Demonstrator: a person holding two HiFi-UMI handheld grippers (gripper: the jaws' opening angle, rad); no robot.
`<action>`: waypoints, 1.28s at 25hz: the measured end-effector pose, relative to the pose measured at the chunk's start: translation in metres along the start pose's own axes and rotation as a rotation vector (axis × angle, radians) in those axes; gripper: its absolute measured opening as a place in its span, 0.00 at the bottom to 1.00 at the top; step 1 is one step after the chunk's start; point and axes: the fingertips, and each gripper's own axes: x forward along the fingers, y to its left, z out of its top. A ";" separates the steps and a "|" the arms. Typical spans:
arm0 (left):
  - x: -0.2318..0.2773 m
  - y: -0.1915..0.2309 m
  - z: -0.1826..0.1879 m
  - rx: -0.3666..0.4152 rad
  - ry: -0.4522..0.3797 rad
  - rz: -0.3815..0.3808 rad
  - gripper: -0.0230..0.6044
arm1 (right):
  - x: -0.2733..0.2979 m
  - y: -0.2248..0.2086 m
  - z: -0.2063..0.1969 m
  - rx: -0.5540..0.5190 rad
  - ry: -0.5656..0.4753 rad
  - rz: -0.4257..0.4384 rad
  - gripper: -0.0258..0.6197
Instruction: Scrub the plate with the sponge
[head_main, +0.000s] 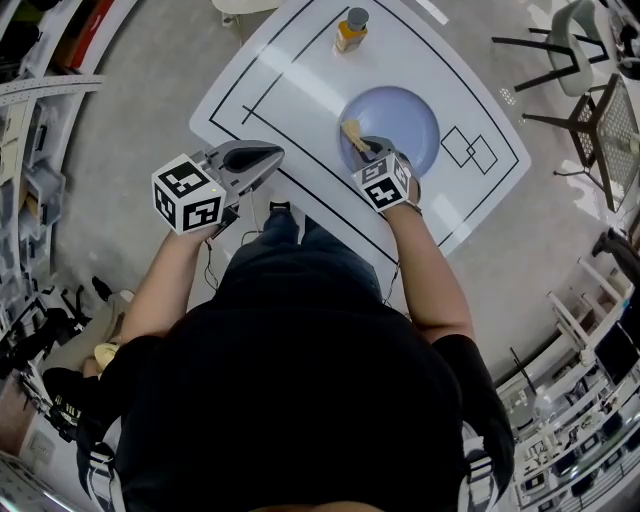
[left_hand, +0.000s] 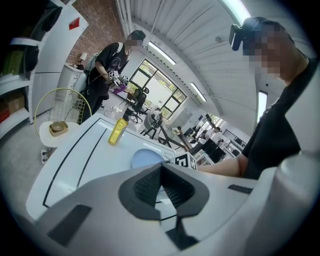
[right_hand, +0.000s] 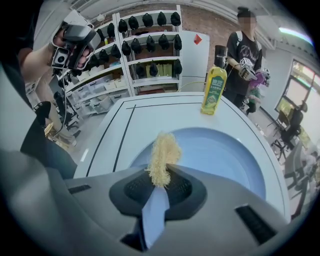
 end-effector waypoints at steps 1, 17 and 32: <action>0.000 0.000 -0.001 -0.002 0.002 -0.002 0.04 | 0.001 -0.002 0.001 -0.012 0.003 -0.005 0.11; 0.007 -0.002 -0.008 -0.020 0.016 -0.021 0.04 | 0.009 -0.037 0.011 -0.123 0.056 -0.088 0.11; 0.021 -0.006 -0.012 -0.024 0.044 -0.053 0.04 | 0.006 -0.092 -0.003 -0.106 0.129 -0.209 0.11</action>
